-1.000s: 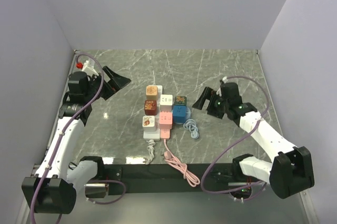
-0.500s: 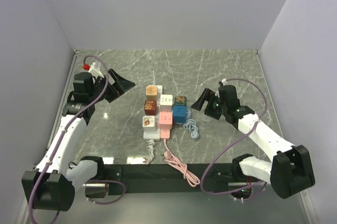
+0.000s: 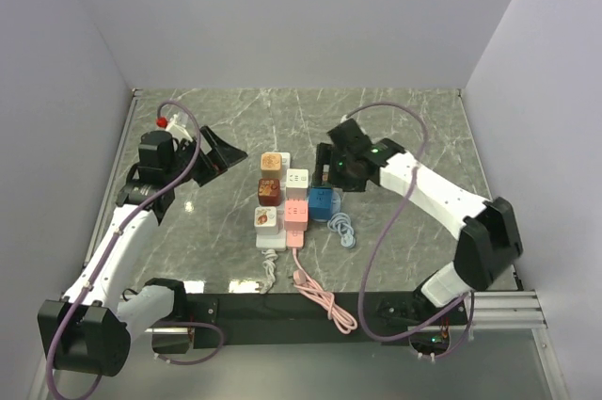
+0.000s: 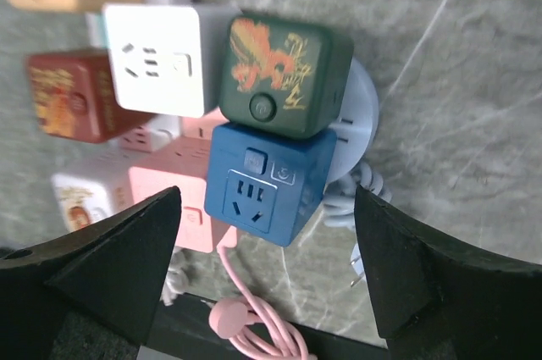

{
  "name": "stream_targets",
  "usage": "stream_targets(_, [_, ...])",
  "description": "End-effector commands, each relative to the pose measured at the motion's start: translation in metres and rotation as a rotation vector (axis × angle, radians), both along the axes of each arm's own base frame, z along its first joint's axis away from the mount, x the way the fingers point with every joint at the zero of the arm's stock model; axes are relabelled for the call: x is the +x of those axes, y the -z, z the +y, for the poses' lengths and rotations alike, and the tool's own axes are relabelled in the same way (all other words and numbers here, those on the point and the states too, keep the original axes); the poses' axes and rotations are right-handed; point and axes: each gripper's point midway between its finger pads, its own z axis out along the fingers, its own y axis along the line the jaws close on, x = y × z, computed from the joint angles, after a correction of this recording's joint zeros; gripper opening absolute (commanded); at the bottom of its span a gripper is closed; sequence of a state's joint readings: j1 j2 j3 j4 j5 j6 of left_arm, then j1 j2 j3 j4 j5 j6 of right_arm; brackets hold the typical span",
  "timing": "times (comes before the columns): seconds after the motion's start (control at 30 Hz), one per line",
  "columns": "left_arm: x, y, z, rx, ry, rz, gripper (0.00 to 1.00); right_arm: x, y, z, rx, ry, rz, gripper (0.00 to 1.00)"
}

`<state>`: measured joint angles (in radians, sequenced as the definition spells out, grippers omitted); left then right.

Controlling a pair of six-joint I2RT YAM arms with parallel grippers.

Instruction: Pull the plug off the socket

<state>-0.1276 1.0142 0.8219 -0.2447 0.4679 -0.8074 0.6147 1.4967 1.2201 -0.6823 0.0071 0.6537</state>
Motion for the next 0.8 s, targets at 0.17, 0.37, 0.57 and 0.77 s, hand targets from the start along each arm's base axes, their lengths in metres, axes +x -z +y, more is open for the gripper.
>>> stream_targets(0.17, [-0.002,-0.001,0.001,-0.007,-0.028,-0.030,0.99,-0.022,0.028,0.007,-0.214,0.082,0.109,0.89])
stream_targets(0.37, [-0.006,0.002,0.004,-0.002,-0.046,-0.026,0.99,-0.013,0.045,0.008,-0.245,0.127,0.119,0.90])
stream_targets(0.57, [-0.006,0.003,0.004,-0.004,-0.051,-0.024,0.99,-0.006,0.052,0.017,-0.235,0.135,0.123,0.89])
stream_targets(0.77, [-0.009,0.009,0.005,0.003,-0.054,-0.015,0.99,-0.015,0.074,0.007,-0.301,0.126,0.168,0.68])
